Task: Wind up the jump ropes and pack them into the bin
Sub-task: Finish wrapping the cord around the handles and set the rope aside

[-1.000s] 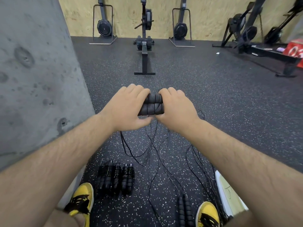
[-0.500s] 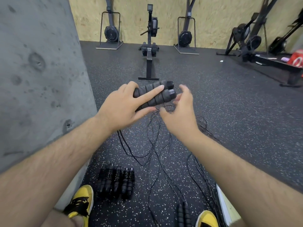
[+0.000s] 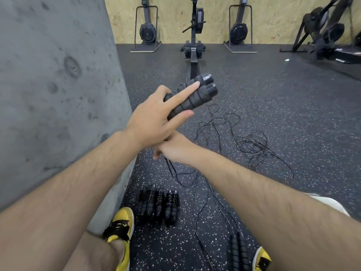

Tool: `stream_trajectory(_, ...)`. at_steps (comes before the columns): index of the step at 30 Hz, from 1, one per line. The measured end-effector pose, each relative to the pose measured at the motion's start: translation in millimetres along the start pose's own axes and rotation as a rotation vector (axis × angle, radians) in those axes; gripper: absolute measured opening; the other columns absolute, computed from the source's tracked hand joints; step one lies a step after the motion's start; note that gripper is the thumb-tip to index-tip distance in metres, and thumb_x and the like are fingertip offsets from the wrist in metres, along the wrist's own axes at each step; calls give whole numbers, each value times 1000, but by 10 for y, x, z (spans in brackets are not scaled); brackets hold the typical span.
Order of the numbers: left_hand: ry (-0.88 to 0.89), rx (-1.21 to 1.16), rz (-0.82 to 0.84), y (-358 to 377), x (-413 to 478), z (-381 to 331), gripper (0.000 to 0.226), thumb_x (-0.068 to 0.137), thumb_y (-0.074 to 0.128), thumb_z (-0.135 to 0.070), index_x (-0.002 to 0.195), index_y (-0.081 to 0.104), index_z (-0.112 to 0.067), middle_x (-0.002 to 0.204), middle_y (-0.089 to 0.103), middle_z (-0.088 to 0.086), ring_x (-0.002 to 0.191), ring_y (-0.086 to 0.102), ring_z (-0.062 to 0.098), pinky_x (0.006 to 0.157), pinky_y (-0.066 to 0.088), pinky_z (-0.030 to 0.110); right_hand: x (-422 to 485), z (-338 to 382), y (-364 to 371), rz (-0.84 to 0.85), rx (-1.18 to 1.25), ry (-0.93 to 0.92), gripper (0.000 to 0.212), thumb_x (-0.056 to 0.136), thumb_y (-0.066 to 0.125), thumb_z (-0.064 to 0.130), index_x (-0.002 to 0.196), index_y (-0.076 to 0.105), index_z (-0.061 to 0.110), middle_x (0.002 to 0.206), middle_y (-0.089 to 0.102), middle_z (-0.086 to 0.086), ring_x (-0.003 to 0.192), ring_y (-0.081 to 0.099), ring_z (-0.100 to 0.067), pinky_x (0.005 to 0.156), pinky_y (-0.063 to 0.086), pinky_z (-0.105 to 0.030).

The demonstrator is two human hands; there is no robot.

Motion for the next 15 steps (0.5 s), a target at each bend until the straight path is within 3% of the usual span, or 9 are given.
stream_trajectory(2, 30, -23, 33, -4, -42, 33, 59, 97, 28, -72, 153, 12, -61, 109, 44, 1, 87, 49, 20, 69, 52, 40, -53, -21, -68, 78, 35, -23, 18, 99, 49, 26, 92, 65, 23, 66, 66, 8, 66, 59, -11, 81, 52, -35)
stream_trajectory(5, 146, 48, 92, 9, -72, 33, 58, 98, 25, -72, 153, 9, -62, 106, 45, 4, 83, 46, 18, 64, 50, 37, -128, -85, -342, 115, -7, -57, 19, 100, 54, 37, 106, 64, 23, 69, 57, 8, 60, 47, -8, 70, 54, -32)
stream_trajectory(8, 270, 141, 156, 83, -91, 40, 57, 100, 26, -71, 154, 15, -57, 102, 44, 6, 79, 45, 21, 60, 45, 33, -243, -297, -740, 71, -91, 13, 21, 98, 59, 40, 101, 69, 22, 65, 59, 18, 64, 46, -12, 65, 46, -29)
stream_trajectory(10, 327, 184, 192, 148, -109, 42, 56, 100, 26, -70, 154, 16, -57, 101, 44, 7, 78, 45, 23, 60, 44, 33, -326, -418, -1004, 2, -75, 65, 18, 95, 62, 33, 90, 73, 20, 73, 62, 6, 66, 47, -14, 64, 42, -33)
stream_trajectory(12, 354, 210, 221, 206, -121, 31, 55, 101, 24, -70, 154, 16, -59, 101, 45, 8, 79, 45, 24, 61, 48, 37, -383, -479, -1208, -60, -59, 111, 22, 92, 55, 23, 74, 65, 17, 66, 57, 3, 60, 46, -15, 62, 40, -34)
stream_trajectory(15, 364, 235, 234, 248, -100, -3, 55, 100, 26, -70, 153, 19, -59, 101, 46, 9, 80, 45, 24, 61, 49, 38, -456, -456, -1303, -65, 213, 166, 10, 86, 50, 23, 77, 49, 18, 64, 50, 1, 50, 32, -13, 53, 29, -30)
Point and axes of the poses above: each hand's wrist, its own x-axis towards the middle knuckle, its own y-axis out of the palm, z = x × y, the point moved 7 cm from there along x, towards the middle knuckle
